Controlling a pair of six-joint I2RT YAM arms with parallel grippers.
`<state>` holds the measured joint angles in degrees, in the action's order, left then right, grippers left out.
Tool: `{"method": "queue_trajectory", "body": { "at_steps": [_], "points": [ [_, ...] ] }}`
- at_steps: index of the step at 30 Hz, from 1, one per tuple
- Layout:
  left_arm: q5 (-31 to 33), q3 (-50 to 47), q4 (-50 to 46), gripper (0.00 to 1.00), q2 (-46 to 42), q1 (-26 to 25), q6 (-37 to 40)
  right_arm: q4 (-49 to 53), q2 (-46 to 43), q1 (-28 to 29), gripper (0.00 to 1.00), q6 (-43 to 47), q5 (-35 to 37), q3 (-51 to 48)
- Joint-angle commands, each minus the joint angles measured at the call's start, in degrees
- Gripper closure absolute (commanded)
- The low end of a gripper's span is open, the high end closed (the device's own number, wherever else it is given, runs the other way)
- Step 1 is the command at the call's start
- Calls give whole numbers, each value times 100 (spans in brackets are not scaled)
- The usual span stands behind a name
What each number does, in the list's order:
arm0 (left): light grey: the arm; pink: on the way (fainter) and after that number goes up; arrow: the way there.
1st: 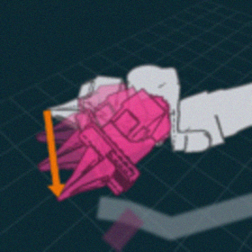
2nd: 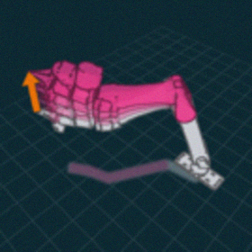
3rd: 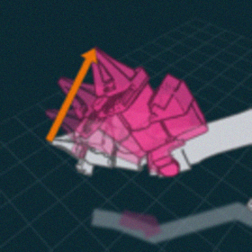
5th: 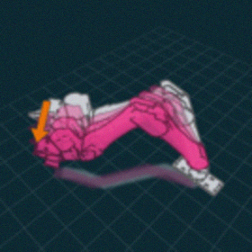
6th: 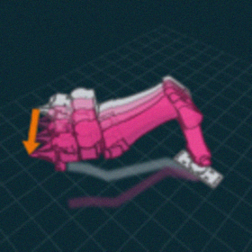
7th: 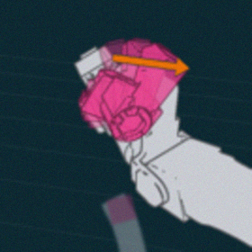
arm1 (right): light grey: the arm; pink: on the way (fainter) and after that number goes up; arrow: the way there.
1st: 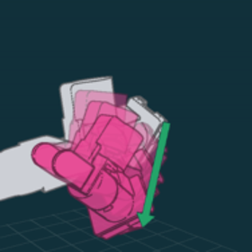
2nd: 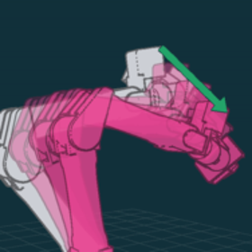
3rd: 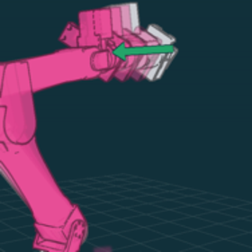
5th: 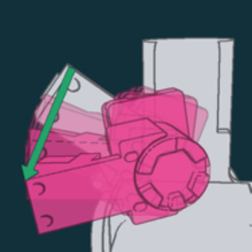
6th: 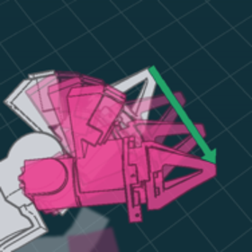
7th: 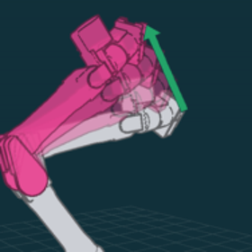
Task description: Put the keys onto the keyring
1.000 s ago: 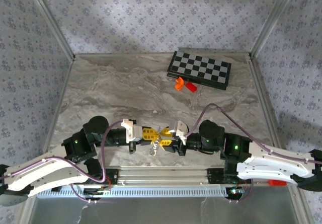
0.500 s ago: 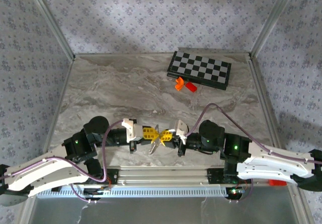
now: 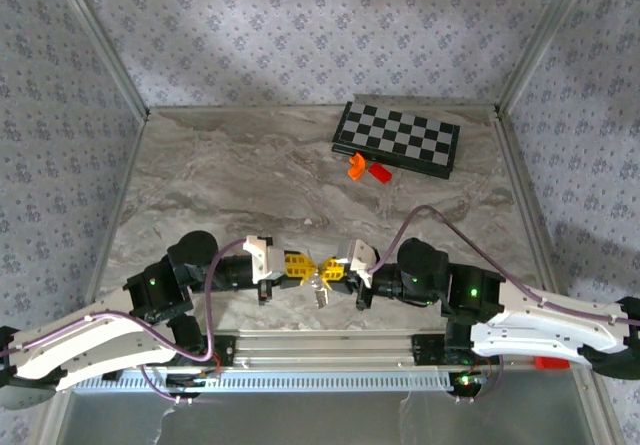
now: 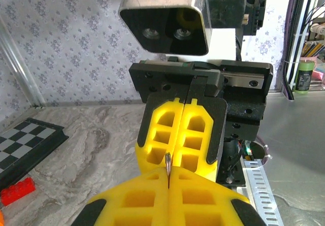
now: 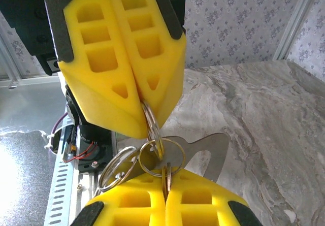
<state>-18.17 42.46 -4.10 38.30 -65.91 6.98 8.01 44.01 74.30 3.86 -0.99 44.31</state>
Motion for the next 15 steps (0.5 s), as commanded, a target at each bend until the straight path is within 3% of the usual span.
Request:
{"method": "queue_trajectory", "body": {
  "at_steps": [1,15],
  "points": [
    [8,70,54,100,1,-16,-6,49,-72,40,100,132,114,195],
    [145,103,-237,100,59,-16,10,155,-206,67,100,246,283,274]
  ]
}}
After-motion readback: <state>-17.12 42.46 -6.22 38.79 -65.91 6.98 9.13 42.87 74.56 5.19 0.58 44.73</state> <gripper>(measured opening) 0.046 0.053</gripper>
